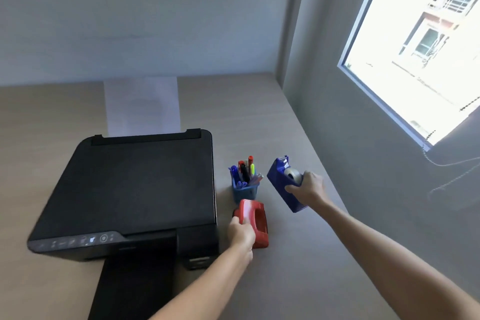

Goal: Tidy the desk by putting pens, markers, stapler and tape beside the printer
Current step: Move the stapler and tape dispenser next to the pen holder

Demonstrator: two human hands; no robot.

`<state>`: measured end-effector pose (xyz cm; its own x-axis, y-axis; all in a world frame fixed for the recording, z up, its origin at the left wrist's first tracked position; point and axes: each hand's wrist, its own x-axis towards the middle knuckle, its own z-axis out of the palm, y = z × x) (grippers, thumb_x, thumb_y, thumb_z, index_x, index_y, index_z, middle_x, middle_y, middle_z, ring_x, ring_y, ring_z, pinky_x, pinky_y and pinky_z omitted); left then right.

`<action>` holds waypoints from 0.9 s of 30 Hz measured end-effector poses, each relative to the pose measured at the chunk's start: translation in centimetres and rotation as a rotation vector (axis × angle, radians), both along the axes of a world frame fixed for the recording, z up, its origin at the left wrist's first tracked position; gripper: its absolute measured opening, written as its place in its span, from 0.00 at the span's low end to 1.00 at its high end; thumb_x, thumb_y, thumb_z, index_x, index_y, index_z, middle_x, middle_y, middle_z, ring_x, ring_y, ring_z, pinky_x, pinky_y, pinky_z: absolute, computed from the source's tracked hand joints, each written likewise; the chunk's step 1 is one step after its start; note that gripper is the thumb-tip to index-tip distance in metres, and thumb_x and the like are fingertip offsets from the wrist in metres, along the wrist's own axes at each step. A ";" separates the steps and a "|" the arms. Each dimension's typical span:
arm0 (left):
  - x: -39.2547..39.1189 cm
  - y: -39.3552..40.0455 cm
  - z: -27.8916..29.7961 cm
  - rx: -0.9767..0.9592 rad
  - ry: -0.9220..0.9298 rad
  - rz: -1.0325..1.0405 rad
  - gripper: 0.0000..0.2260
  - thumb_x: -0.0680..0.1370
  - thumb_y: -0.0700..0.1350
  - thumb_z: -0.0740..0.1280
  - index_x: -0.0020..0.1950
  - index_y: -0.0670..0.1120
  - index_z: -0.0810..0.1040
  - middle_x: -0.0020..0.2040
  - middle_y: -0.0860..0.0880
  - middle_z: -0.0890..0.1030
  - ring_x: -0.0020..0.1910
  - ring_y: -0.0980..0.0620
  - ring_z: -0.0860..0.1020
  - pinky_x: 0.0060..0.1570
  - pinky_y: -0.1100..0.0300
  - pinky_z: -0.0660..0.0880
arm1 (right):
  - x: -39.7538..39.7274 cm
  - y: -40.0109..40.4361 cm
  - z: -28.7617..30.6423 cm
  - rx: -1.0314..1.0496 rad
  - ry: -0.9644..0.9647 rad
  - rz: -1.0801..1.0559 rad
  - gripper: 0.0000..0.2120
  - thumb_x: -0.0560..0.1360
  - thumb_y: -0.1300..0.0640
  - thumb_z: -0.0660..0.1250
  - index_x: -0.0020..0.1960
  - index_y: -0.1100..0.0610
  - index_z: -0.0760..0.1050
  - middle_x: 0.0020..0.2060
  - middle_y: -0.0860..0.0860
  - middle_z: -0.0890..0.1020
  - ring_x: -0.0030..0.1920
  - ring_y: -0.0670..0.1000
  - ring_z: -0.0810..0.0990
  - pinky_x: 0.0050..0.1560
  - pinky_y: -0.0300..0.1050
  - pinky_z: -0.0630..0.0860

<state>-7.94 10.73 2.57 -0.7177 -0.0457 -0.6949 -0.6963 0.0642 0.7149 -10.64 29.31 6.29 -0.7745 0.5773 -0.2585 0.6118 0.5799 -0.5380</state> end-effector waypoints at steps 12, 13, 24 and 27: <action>-3.5 1.0 -3.3 -0.219 0.030 0.054 0.10 0.81 0.43 0.56 0.50 0.37 0.72 0.58 0.31 0.78 0.41 0.45 0.73 0.48 0.48 0.75 | -1.0 -3.0 -7.0 -0.007 -0.059 -0.040 0.22 0.68 0.54 0.70 0.55 0.67 0.70 0.53 0.62 0.77 0.54 0.64 0.76 0.52 0.50 0.74; -3.7 1.0 -3.7 -0.228 0.031 0.049 0.09 0.81 0.43 0.56 0.48 0.38 0.71 0.58 0.30 0.78 0.42 0.42 0.75 0.51 0.45 0.76 | -1.0 -3.3 -7.2 -0.016 -0.057 -0.040 0.22 0.68 0.54 0.70 0.55 0.67 0.70 0.53 0.62 0.77 0.54 0.63 0.76 0.51 0.50 0.73; -4.1 0.8 -3.2 -0.224 -0.011 0.010 0.16 0.82 0.46 0.57 0.60 0.34 0.72 0.60 0.34 0.78 0.60 0.38 0.76 0.59 0.48 0.73 | -0.9 -4.4 -6.6 -0.040 -0.093 -0.046 0.25 0.70 0.51 0.71 0.58 0.66 0.69 0.54 0.63 0.77 0.53 0.63 0.78 0.50 0.50 0.75; -3.5 0.7 -1.8 -0.223 -0.039 -0.009 0.21 0.80 0.51 0.59 0.66 0.37 0.66 0.66 0.38 0.74 0.64 0.40 0.73 0.61 0.49 0.71 | -0.6 -4.2 -6.0 -0.052 -0.148 -0.027 0.33 0.68 0.43 0.72 0.61 0.65 0.67 0.57 0.62 0.76 0.56 0.62 0.77 0.53 0.53 0.76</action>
